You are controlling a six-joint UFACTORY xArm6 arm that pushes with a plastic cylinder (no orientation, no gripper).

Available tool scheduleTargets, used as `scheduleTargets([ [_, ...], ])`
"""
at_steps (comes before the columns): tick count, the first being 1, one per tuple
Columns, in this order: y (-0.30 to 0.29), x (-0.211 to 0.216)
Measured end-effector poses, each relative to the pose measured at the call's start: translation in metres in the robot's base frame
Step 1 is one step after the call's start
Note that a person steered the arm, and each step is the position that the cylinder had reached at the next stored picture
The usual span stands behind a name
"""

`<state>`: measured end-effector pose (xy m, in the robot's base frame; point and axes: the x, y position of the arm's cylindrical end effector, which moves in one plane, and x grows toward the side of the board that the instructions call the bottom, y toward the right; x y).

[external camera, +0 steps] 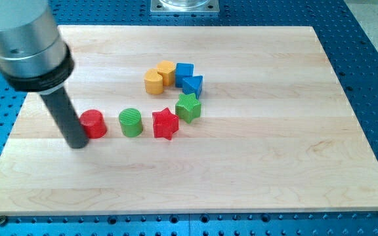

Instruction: Place the red circle at the top left of the green circle

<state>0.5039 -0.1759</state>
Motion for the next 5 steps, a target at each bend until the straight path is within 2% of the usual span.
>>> scheduleTargets([
  [1,0.0,-0.007],
  [2,0.035,-0.019],
  [4,0.054,-0.038],
  [5,0.02,-0.052],
])
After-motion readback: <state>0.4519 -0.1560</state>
